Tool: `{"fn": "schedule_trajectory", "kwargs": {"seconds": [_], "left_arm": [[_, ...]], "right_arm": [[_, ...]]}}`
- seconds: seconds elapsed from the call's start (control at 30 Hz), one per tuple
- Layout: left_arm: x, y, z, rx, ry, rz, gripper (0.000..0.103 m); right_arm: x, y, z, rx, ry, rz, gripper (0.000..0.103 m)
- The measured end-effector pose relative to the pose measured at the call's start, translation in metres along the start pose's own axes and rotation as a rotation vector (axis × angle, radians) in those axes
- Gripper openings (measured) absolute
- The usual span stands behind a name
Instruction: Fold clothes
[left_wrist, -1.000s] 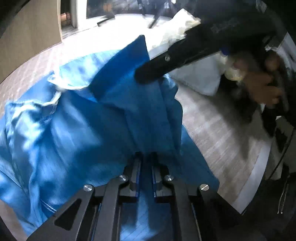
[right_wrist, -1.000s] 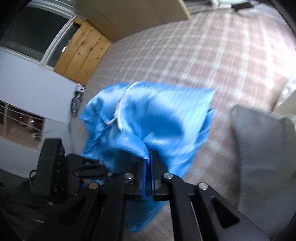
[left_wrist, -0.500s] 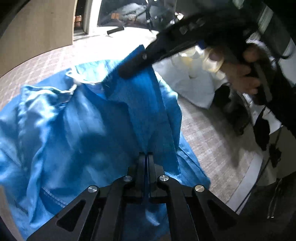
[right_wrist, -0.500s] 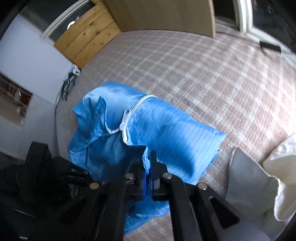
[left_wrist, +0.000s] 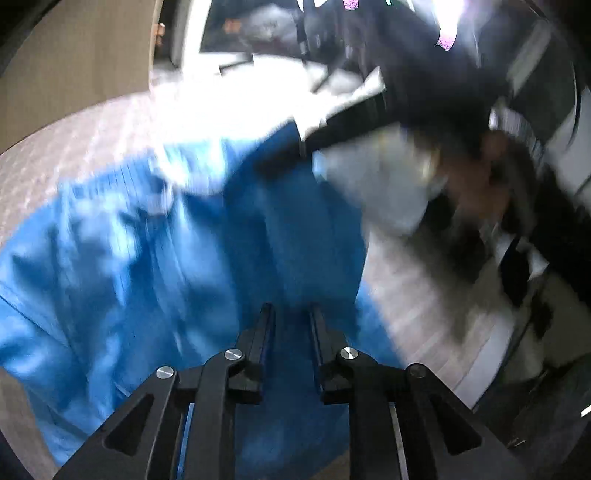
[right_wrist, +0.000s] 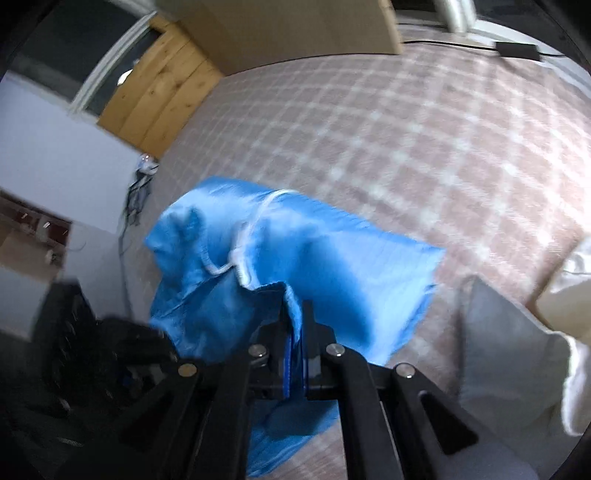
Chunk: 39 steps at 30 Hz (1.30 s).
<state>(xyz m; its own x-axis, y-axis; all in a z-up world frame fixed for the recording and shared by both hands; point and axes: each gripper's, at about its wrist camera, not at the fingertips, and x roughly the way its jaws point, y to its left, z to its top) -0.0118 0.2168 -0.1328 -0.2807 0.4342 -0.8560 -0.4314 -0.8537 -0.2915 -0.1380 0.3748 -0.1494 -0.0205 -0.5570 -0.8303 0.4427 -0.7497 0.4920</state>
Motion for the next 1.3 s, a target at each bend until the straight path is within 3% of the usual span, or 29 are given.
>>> {"fn": "schedule_trajectory", "kwargs": {"seconds": [0.07,0.1,0.13,0.2,0.33,0.43,0.5,0.53,0.6,0.7,0.8,0.87,0.9,1.0,1.1,1.2,1.23,1.27,1.3], "left_arm": [[0.000,-0.003,-0.008,0.007,0.019,-0.011,0.015],[-0.002,-0.004,-0.012,0.009,0.021,-0.014,0.015],[-0.010,-0.003,-0.013,0.009,0.011,-0.014,0.015],[-0.031,-0.002,-0.012,0.015,-0.019,0.005,0.015],[-0.078,0.013,0.007,0.015,-0.144,0.075,0.016],[-0.079,0.036,0.028,-0.002,-0.167,0.127,0.015],[-0.062,0.052,0.036,0.020,-0.143,0.207,0.019],[-0.052,0.063,0.034,0.008,-0.115,0.235,0.016],[-0.028,0.094,0.021,-0.080,-0.040,0.238,0.016],[-0.032,0.112,0.007,-0.135,-0.010,0.237,0.016],[-0.073,0.110,0.004,-0.140,-0.072,0.282,0.020],[-0.095,0.115,-0.001,-0.180,-0.101,0.284,0.040],[-0.103,0.118,-0.003,-0.197,-0.110,0.290,0.044],[-0.102,0.127,-0.007,-0.234,-0.094,0.304,0.046],[-0.078,0.136,0.002,-0.263,-0.051,0.315,0.046],[-0.062,0.144,0.004,-0.283,-0.026,0.299,0.038],[-0.060,0.147,0.005,-0.299,-0.024,0.277,0.012],[-0.058,0.151,0.006,-0.317,-0.019,0.251,0.003],[-0.058,0.155,0.006,-0.331,-0.012,0.228,0.003]], "right_arm": [[-0.004,-0.007,0.001,0.023,-0.013,-0.055,0.008],[-0.009,-0.007,-0.001,0.019,-0.026,-0.065,0.015],[-0.015,-0.004,-0.003,0.013,-0.039,-0.066,0.029],[-0.027,0.002,-0.006,-0.002,-0.070,-0.079,0.041],[-0.060,0.023,-0.018,-0.073,-0.205,-0.191,0.041],[-0.069,0.045,-0.025,-0.143,-0.271,-0.185,0.040],[-0.054,0.052,-0.026,-0.167,-0.251,-0.204,0.040],[-0.044,0.053,-0.026,-0.175,-0.232,-0.217,0.040],[-0.019,0.051,-0.026,-0.174,-0.176,-0.242,0.040],[0.018,0.033,-0.033,-0.096,-0.046,-0.252,0.040],[-0.012,0.039,-0.052,-0.088,-0.118,-0.201,0.040],[-0.040,0.035,-0.067,-0.027,-0.180,-0.172,0.040],[-0.050,0.031,-0.075,0.006,-0.207,-0.166,0.041],[-0.057,0.016,-0.091,0.093,-0.226,-0.186,0.041],[-0.039,0.006,-0.091,0.135,-0.186,-0.188,0.041],[-0.019,-0.001,-0.089,0.165,-0.149,-0.175,0.041],[-0.016,-0.001,-0.088,0.163,-0.153,-0.156,0.041],[-0.015,-0.001,-0.088,0.162,-0.159,-0.139,0.040],[-0.014,0.001,-0.086,0.154,-0.160,-0.129,0.025]]}}
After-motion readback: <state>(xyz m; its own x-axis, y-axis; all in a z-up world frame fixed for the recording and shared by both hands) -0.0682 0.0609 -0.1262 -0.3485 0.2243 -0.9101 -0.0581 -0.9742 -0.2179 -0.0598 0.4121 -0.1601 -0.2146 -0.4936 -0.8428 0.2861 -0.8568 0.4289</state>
